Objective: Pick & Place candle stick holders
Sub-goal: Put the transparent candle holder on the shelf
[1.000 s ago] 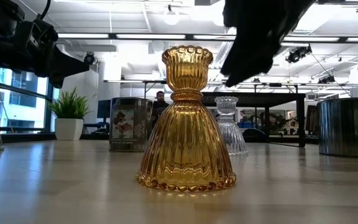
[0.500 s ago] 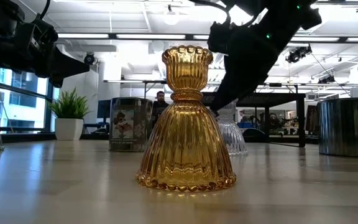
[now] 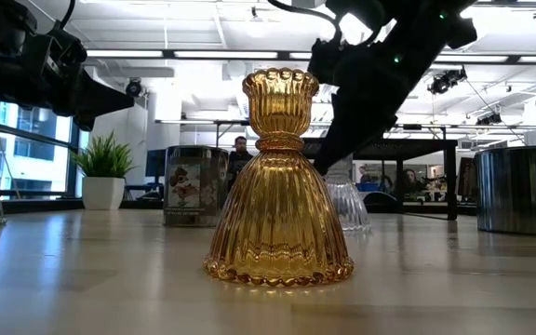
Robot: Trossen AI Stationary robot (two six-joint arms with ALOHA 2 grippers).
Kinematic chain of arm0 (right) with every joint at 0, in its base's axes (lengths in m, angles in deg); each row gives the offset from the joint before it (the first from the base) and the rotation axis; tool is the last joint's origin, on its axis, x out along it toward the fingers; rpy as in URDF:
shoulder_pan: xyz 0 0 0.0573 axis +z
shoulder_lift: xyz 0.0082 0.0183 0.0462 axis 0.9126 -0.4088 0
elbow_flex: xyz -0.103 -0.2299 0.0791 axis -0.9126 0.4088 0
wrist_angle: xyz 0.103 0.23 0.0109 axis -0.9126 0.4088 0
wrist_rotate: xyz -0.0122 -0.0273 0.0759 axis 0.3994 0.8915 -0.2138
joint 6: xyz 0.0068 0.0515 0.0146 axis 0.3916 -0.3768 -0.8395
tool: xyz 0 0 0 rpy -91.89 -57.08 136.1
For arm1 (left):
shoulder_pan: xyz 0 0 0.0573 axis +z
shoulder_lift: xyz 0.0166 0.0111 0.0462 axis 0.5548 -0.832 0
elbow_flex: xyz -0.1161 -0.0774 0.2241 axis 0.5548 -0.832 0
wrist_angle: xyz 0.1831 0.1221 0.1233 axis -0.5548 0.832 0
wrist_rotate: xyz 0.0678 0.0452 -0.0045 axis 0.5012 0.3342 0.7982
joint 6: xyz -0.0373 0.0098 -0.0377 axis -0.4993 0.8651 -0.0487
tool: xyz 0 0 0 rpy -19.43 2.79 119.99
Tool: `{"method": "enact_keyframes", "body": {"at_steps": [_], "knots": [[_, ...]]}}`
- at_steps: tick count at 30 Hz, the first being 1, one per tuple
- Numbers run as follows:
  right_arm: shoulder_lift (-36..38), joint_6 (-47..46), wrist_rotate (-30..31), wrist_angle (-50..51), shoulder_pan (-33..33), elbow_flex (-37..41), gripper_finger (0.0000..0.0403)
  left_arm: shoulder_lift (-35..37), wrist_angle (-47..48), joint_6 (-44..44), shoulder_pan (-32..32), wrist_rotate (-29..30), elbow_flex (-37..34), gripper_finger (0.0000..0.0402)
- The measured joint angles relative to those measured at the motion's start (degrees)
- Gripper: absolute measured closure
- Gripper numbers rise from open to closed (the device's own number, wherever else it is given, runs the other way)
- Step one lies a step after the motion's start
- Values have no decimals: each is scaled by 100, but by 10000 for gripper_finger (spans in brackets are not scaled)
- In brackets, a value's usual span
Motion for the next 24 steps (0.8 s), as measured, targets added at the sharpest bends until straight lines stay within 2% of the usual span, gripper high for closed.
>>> {"method": "enact_keyframes", "body": {"at_steps": [6, 9, 13, 18, 21, 24], "knots": [[481, -160, -16, 467, -15, -477, 250, 0, 0, 0, -2, -22, -4, 401], [782, -217, 97, 1254, -128, -1092, 250, 2, 1, 0, 0, -42, -4, 401], [1106, -227, 562, 2635, -481, -2179, 249, 2, 2, 0, 0, -44, -4, 401], [1441, 123, 1080, 4336, -1487, -3193, 249, 1, 3, 0, 0, -48, -4, 401], [1742, 387, 1016, 4703, -2396, -3185, 249, 0, 2, 0, -1, -52, -4, 401], [2103, 701, 780, 4652, -3441, -2765, 248, 0, 2, 0, 0, -52, -4, 401]]}}
